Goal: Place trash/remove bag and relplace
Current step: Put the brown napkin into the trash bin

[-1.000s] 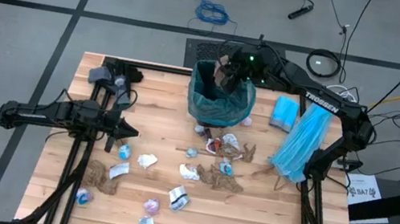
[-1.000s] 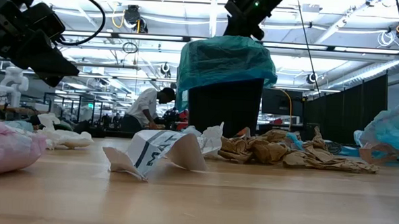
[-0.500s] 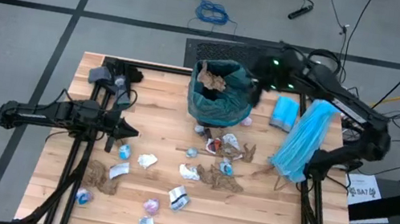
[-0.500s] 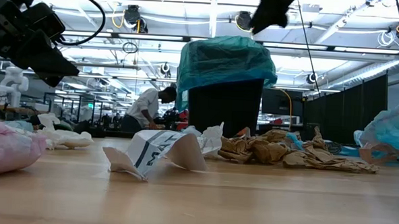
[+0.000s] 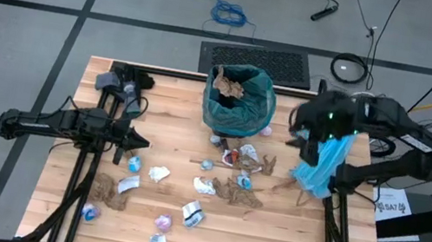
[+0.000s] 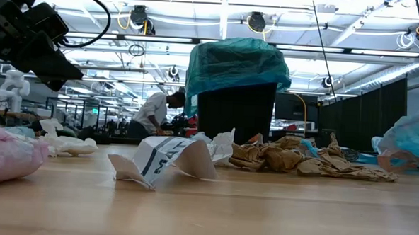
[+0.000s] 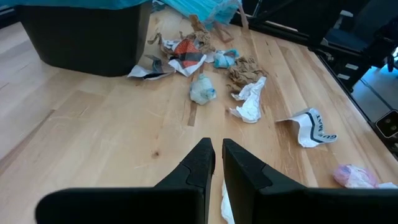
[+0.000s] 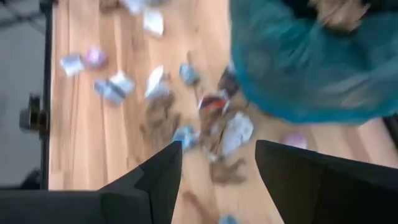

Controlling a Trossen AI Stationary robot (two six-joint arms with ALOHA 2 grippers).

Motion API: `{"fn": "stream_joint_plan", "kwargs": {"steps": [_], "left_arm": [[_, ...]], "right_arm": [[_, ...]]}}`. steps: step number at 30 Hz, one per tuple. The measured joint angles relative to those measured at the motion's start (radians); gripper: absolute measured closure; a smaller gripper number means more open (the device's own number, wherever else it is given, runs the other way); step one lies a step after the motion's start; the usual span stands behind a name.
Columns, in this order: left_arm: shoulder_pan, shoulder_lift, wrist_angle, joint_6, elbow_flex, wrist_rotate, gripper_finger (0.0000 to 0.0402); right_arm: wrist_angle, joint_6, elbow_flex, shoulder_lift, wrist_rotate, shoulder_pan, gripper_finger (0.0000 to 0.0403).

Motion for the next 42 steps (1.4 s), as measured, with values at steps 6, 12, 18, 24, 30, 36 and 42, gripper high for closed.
{"fn": "stream_joint_plan", "kwargs": {"steps": [6,12,18,24,30,36,42], "left_arm": [[0.000,0.000,0.000,0.000,0.000,0.000,0.0362],[0.000,0.000,0.000,0.000,0.000,0.000,0.0363],[0.000,0.000,0.000,0.000,0.000,0.000,0.0363],[0.000,0.000,0.000,0.000,0.000,0.000,0.0363],[0.000,0.000,0.000,0.000,0.000,0.000,0.0363],[0.000,0.000,0.001,0.000,0.000,0.000,0.0363],[0.000,0.000,0.001,0.000,0.000,0.000,0.0363]], "right_arm": [[0.154,0.090,-0.160,0.005,0.017,0.203,0.0206],[0.405,0.139,-0.373,0.057,0.024,0.372,0.0206],[0.584,0.065,-0.531,0.167,0.057,0.456,0.0207],[0.630,0.038,-0.610,0.302,0.054,0.460,0.0207],[0.728,-0.026,-0.631,0.417,0.049,0.433,0.0207],[0.840,-0.083,-0.632,0.536,0.051,0.398,0.0207],[0.877,-0.090,-0.627,0.616,0.042,0.367,0.0247]]}}
